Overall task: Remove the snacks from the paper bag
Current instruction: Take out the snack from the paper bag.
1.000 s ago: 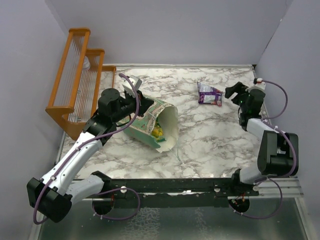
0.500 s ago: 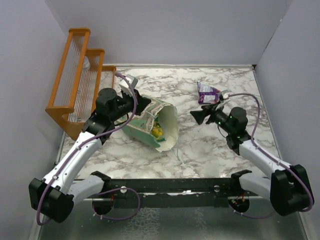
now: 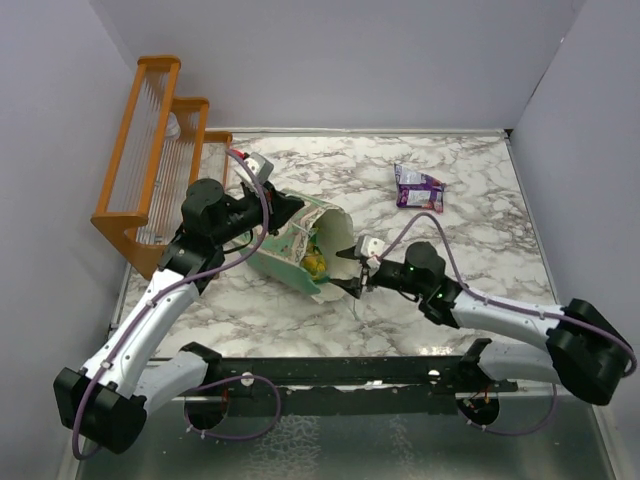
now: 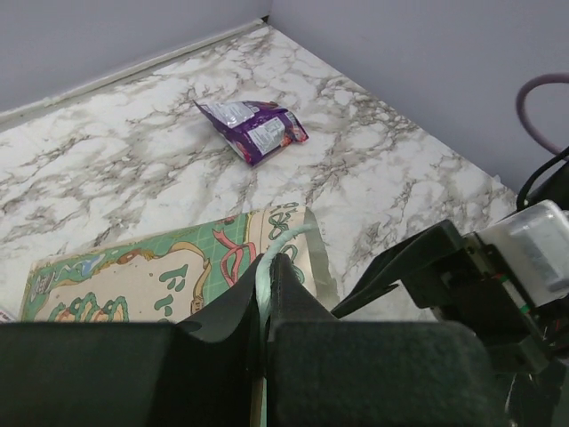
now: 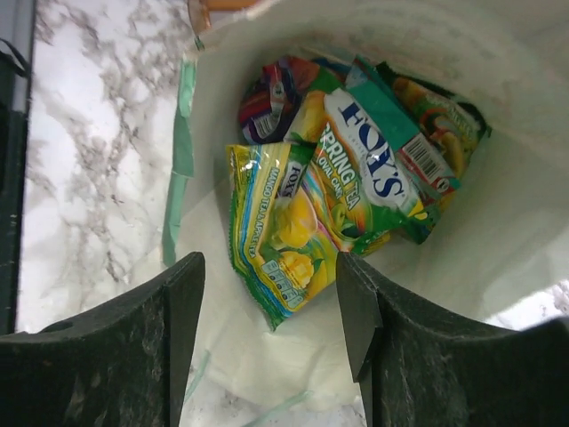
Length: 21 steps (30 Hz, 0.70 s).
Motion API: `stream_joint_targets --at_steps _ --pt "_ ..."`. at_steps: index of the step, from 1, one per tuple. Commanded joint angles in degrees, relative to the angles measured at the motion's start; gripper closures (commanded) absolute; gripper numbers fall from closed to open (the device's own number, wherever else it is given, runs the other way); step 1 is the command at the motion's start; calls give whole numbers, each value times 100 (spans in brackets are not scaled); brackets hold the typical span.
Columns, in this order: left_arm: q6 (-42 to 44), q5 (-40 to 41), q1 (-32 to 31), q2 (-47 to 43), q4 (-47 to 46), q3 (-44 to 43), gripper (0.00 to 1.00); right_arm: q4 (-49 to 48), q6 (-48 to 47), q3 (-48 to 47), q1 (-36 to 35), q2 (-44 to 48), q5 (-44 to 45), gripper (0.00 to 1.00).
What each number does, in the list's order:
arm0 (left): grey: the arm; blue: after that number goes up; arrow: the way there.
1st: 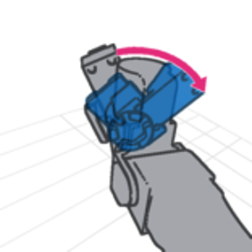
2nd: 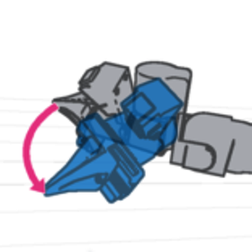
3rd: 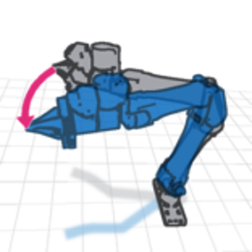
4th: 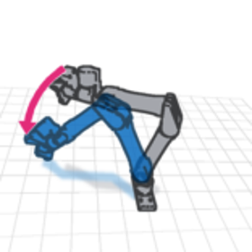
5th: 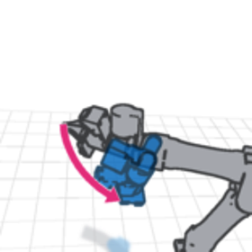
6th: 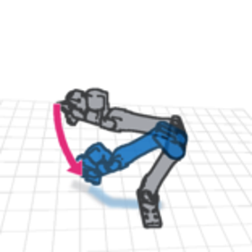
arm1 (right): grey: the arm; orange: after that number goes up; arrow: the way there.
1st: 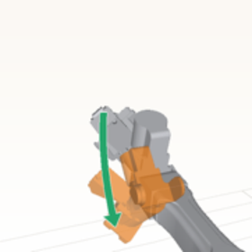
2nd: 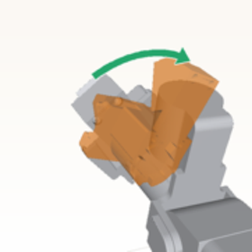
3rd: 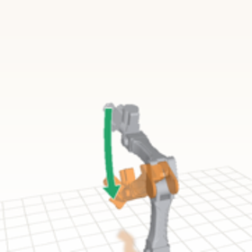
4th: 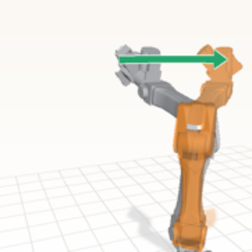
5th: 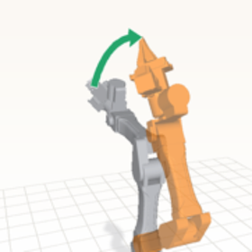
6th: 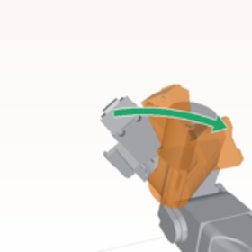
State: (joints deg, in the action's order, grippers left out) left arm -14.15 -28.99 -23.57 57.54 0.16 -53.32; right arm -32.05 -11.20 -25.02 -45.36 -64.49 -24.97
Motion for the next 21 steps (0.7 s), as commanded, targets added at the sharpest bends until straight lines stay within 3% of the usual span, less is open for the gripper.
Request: stream_joint_targets --at_steps 1,5,10,21 --pt "258 -216 37 -296 -283 223 100 -871 -268 -249 -406 -792 1023 41" --pt "225 -179 37 -368 -355 394 100 -1579 304 -234 -547 -1336 1641 49" --pt "159 -132 37 -453 -552 604 100 -1986 486 -354 -857 -1791 2088 49" --pt "87 -174 37 -598 -453 657 100 -2746 902 -655 -1201 -2639 2455 35"
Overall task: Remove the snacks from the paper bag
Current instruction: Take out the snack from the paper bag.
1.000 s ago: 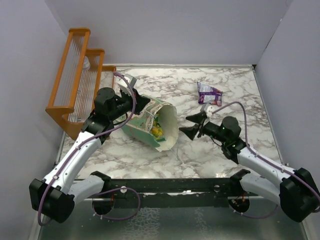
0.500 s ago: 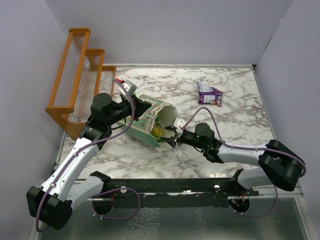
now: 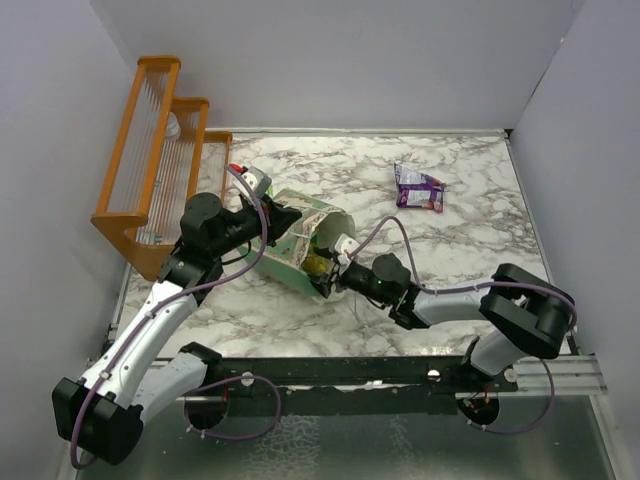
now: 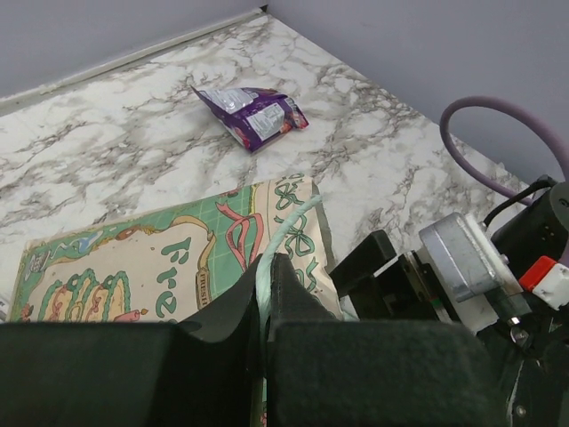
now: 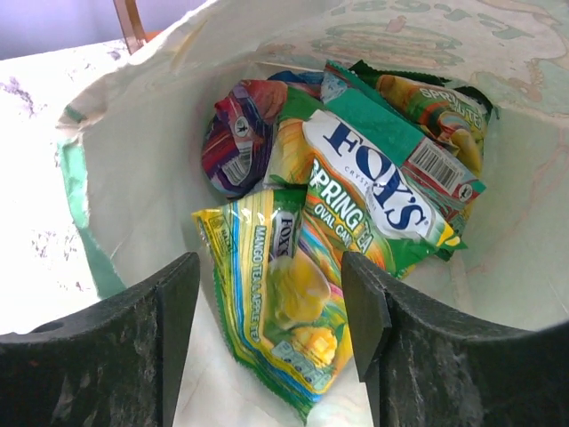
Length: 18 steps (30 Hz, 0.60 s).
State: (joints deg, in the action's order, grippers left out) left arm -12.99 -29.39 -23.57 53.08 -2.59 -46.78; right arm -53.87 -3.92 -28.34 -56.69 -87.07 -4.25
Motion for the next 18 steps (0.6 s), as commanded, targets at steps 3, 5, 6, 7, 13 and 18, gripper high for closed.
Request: stream_joint_targets --at_steps 3,5,6,7,13,18 --pt "-54 -167 37 -166 -148 -14 100 -916 238 -413 -64 -719 636 30" --pt "-67 -224 27 -166 -132 -15 100 -1007 230 -533 -62 -946 777 28" --pt "-81 -247 28 -165 -136 -15 100 -1019 240 -597 -62 -1051 899 27" --pt "-89 -270 28 -168 -134 -15 100 -1006 236 -660 -62 -1201 1023 27" --pt "-109 -308 28 -238 -135 30 100 -902 234 -824 -62 -1490 1508 31" --pt "-64 -217 28 -313 -108 76 100 -874 297 -719 -62 -1373 1561 56"
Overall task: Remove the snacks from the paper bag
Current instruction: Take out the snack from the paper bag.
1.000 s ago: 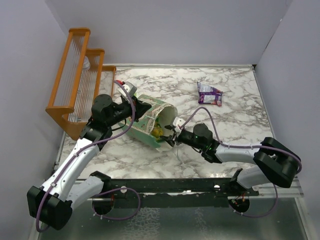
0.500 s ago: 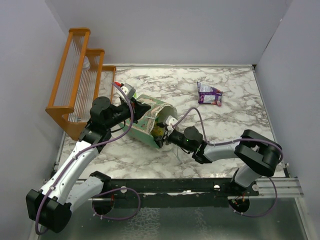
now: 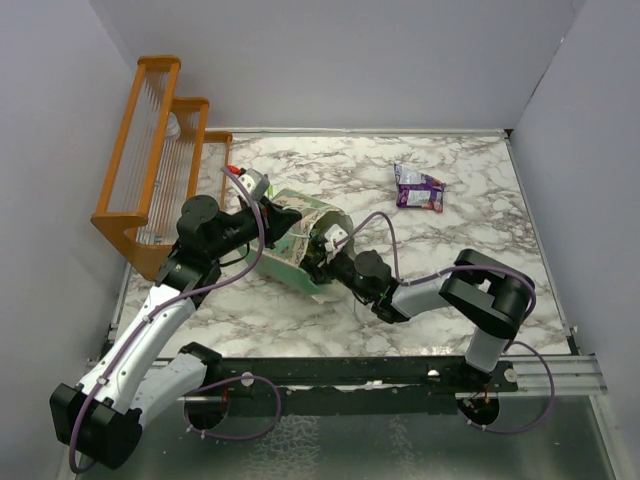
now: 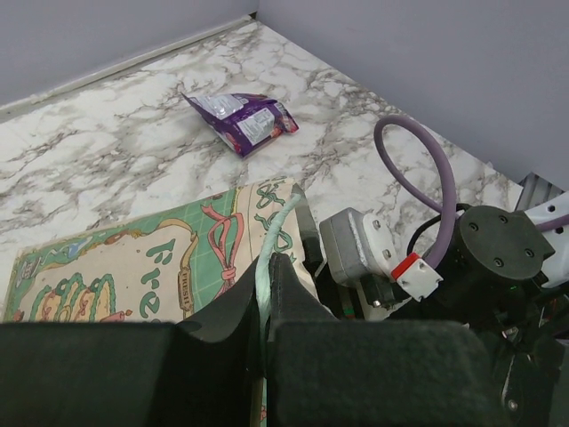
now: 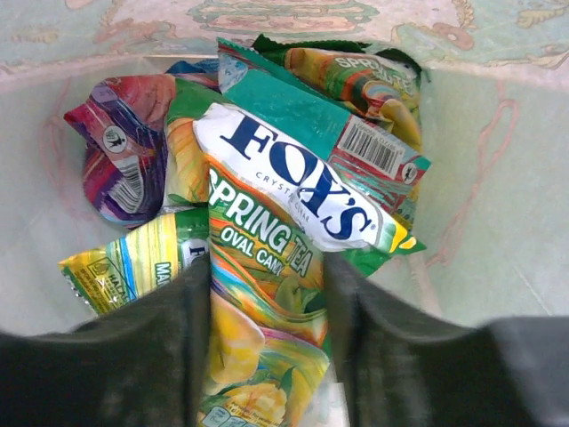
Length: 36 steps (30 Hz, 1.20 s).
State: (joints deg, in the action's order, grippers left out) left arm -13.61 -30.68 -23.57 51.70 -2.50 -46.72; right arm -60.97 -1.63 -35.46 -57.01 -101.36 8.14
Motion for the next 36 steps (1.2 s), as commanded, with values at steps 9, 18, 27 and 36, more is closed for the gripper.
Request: stream_joint_targets --at_steps 9,18,27,36 --pt "139 63 28 -199 -102 196 100 -23 263 185 -24 567 -40 99" --pt "197 172 28 -334 -133 333 100 124 380 550 -29 1513 -457 99" --pt "322 339 28 -453 -80 305 100 1800 741 1070 -29 3452 -388 99" --pt "376 856 37 -613 -107 496 100 4043 267 1393 -29 5874 -180 99"
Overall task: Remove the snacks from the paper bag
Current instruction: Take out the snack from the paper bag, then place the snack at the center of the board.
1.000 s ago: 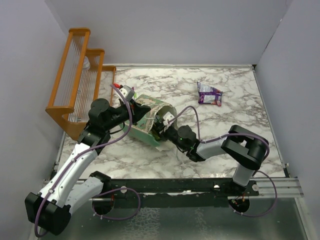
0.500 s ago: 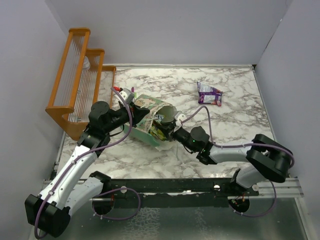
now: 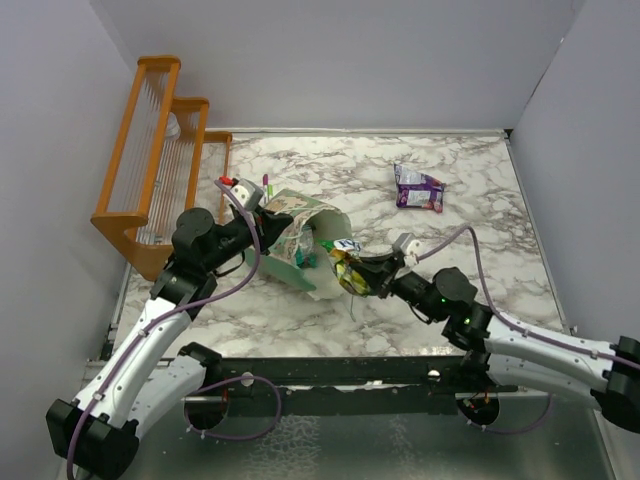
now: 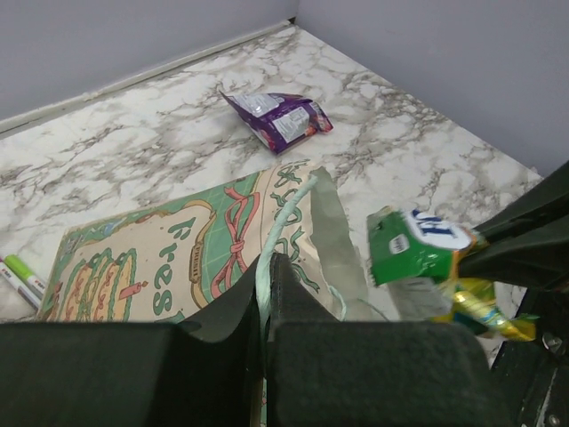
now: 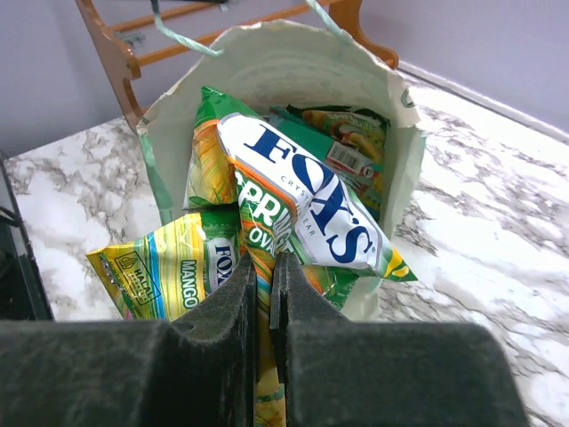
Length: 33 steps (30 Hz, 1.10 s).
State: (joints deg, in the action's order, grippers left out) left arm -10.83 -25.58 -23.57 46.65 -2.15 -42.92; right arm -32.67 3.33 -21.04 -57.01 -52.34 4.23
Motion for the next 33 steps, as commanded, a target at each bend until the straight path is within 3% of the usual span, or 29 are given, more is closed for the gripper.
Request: stream_joint_targets --at_steps 1,4,8,12,13,15,17,20,26,33 --pt "80 357 39 -111 -148 135 100 1425 -277 -74 -29 1228 367 99" --pt "92 383 46 -78 -52 106 100 1765 -410 -146 -29 1760 1214 99" --pt "189 511 46 4 175 -6 100 1593 -398 -319 -29 1633 3519 99" --pt "192 493 46 -32 195 -2 100 149 -1693 -487 58 656 4930 99" --pt "194 494 46 -52 190 14 100 -264 -2017 -566 191 350 5005 99" --pt "208 527 46 -75 210 20 100 -205 -1870 -1045 970 -322 4841 99" --pt "244 566 46 -100 248 20 100 827 -887 -1701 1854 -976 3971 99" --pt "252 594 33 -153 256 33 100 1099 -672 -2461 2723 -2020 2649 99" --pt "321 666 -54 -224 306 27 100 1353 -2142 -4171 3174 -4157 2973 99" --pt "366 716 -136 -321 358 29 100 1287 -2935 -4916 3534 -5243 2985 99"
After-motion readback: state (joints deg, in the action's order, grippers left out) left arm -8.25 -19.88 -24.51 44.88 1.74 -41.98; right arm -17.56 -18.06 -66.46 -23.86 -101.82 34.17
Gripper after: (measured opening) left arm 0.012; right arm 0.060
